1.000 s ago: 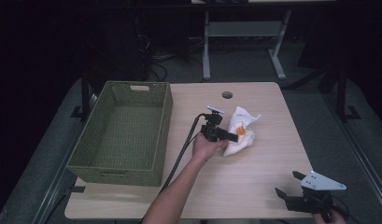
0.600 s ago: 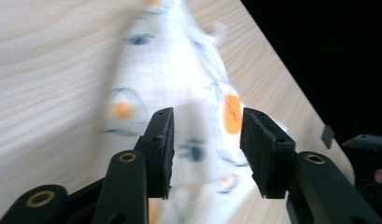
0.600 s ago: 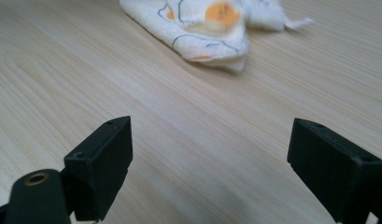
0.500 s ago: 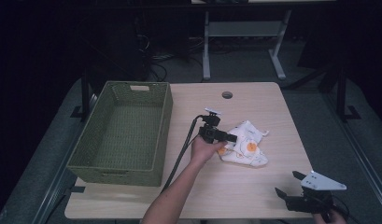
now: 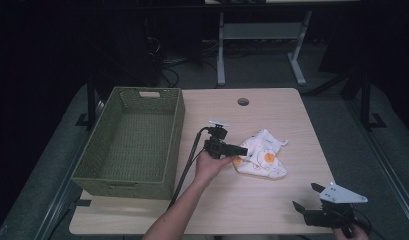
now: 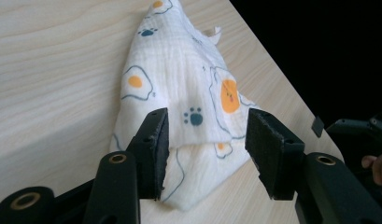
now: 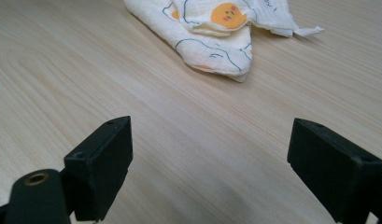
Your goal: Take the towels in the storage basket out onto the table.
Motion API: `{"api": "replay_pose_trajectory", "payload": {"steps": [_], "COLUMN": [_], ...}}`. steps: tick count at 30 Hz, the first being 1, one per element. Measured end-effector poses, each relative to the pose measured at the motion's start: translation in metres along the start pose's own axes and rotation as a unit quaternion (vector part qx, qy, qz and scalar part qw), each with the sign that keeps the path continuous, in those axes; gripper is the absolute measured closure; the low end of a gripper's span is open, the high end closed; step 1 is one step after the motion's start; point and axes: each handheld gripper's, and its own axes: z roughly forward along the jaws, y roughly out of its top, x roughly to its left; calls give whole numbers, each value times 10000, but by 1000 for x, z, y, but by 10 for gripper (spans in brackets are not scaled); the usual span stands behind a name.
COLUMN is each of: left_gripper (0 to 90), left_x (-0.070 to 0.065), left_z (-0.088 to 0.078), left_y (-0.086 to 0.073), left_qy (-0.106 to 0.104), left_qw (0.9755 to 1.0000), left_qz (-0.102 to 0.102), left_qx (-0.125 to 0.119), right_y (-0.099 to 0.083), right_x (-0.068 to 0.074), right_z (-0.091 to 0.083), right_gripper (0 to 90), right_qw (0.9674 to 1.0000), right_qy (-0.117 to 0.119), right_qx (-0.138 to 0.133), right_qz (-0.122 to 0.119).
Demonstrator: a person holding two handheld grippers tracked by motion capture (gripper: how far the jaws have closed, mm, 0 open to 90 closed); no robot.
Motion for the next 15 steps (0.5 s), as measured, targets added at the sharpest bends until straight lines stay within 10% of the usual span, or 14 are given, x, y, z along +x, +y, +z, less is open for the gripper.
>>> {"api": "replay_pose_trajectory", "payload": {"steps": [15], "left_gripper": [440], "left_x": [2], "left_z": [-19], "left_y": [-24], "left_qy": [-217], "left_qw": [9997], "left_qz": [73], "left_qx": [-101], "right_y": [0], "right_x": [1], "right_z": [1], "right_gripper": [139], "right_qw": [10000], "right_qy": [-11], "right_qx": [28], "right_qz": [-16]}}
